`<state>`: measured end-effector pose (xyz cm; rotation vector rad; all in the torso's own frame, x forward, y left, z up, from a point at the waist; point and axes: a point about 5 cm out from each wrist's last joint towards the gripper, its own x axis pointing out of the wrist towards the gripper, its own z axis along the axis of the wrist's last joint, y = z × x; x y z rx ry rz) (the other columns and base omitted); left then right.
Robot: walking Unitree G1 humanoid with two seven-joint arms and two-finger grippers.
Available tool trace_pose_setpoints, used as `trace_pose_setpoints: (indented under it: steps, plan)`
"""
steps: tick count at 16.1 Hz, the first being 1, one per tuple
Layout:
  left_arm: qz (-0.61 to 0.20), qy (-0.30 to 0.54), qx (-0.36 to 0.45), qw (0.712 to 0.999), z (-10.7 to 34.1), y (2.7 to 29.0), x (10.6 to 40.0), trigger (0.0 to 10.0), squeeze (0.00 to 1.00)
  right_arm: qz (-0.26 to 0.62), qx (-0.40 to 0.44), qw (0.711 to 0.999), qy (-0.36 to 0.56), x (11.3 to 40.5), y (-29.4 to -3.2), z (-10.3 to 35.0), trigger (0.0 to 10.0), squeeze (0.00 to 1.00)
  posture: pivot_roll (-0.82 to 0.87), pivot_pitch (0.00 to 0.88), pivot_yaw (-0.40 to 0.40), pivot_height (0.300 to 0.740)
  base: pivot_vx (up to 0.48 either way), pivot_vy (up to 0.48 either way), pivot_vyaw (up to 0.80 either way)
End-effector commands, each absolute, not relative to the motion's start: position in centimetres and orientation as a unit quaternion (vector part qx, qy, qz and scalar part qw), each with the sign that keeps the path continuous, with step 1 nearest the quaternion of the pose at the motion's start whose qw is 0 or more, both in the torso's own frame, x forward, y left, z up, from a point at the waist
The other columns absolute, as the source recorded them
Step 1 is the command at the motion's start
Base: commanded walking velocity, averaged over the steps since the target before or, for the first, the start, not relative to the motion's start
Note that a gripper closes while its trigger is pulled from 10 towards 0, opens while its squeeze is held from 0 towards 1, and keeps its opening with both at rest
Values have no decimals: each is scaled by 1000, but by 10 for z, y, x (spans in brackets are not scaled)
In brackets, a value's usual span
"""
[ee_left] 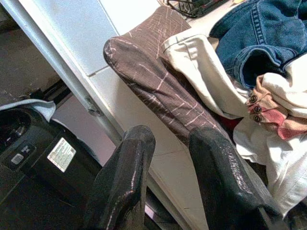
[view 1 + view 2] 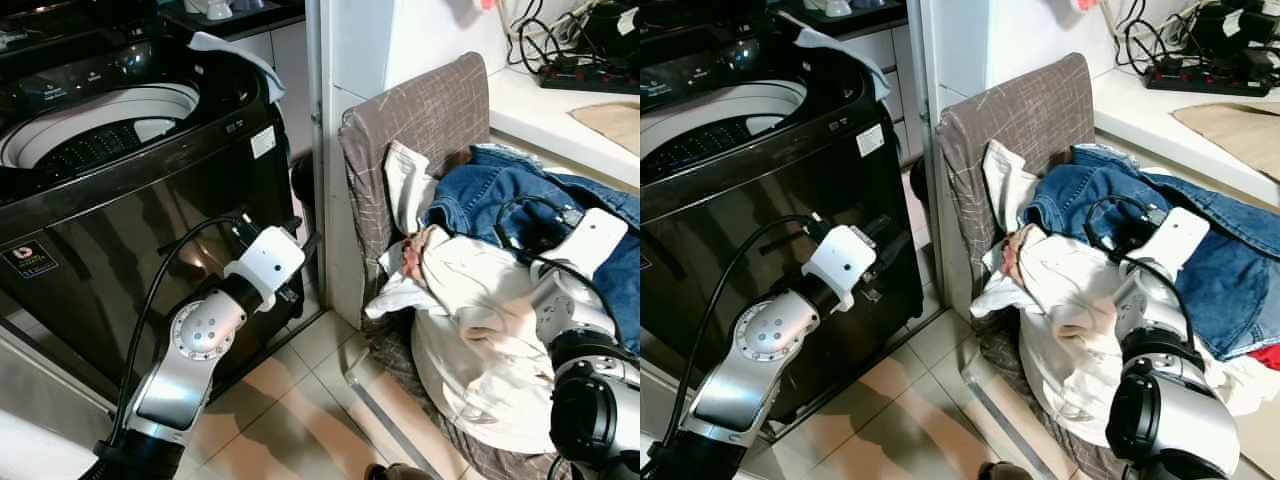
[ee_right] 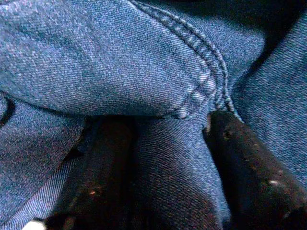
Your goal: Clothes washing
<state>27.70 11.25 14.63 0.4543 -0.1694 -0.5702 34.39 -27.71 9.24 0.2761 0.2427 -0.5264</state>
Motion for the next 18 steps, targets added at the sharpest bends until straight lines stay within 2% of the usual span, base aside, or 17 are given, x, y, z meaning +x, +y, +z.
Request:
trace_pose_setpoints:
  steps: [1,8,12,18]
  plan:
    - [-273,-89,228,930,152,114,277,10000,0,-224,149,949,166,342,-256,73,0,0,17,62,68,740,0,0,0]
    - [-272,-89,229,930,152,109,277,10000,0,-166,130,964,164,344,-232,66,0,0,4,64,57,740,0,0,0]
    - [-275,-90,230,929,152,107,278,10000,0,-155,163,960,167,342,-223,60,0,0,-4,73,57,740,0,0,0]
    - [-274,-90,231,929,151,106,278,10000,0,-138,158,965,158,344,-219,63,0,0,-3,69,52,740,0,0,0]
